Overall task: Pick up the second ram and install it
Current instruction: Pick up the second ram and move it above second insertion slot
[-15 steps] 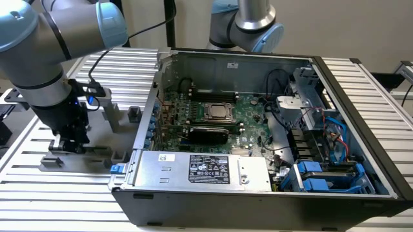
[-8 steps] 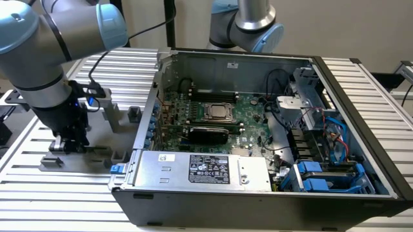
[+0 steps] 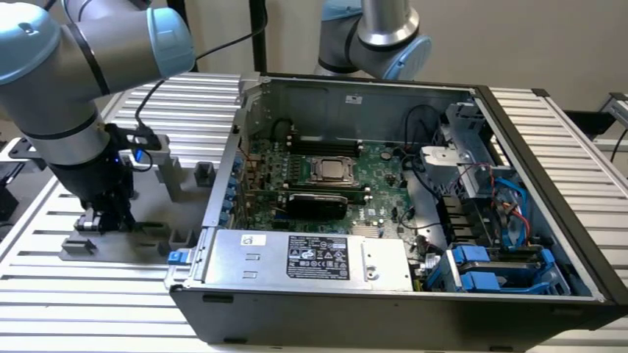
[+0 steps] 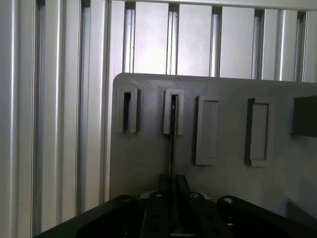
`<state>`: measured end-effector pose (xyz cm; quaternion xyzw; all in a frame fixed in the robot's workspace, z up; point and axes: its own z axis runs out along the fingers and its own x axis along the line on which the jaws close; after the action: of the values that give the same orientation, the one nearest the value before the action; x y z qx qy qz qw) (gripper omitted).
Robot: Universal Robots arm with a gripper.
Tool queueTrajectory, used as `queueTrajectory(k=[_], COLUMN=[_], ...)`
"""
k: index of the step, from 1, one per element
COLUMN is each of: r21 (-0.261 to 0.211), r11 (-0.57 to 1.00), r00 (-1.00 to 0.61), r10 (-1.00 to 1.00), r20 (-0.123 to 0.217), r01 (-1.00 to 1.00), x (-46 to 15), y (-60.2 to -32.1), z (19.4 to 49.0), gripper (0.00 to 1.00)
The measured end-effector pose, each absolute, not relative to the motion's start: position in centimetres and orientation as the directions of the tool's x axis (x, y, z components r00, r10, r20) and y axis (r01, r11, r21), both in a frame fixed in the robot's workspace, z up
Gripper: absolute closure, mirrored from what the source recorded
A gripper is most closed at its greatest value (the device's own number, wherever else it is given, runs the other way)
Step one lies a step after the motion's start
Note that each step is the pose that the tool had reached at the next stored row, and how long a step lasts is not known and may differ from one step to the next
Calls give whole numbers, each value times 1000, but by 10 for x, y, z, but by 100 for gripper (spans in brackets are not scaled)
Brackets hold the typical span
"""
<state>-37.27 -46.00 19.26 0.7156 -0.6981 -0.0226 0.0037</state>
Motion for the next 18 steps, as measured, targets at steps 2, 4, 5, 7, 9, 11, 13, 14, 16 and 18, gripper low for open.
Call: queueTrajectory(k=[2, 4, 5, 7, 9, 11, 13, 14, 16, 18], r21=[38, 38, 38, 39, 39, 40, 40, 40, 40, 40], r11=[-25, -25, -24, -22, -20, -15, -6, -1, 5, 6], r00=[24, 24, 23, 21, 19, 14, 6, 0, -6, -6], r10=[-999, -999, -999, -999, -1000, -1000, -1000, -1000, -1000, -1000], r20=[-27, -27, -27, -27, -26, -22, -17, -15, -12, -12], r01=[-999, -999, -999, -999, -999, -999, -999, -999, -999, -999], x=[-373, -373, -373, -373, -372, -372, -372, -372, -372, -372], y=[-460, -460, -460, -460, -460, -460, -460, -460, -460, -460], z=[193, 193, 193, 193, 192, 193, 193, 193, 193, 193], gripper=[80, 82, 87, 87, 87, 87, 87, 87, 87, 87])
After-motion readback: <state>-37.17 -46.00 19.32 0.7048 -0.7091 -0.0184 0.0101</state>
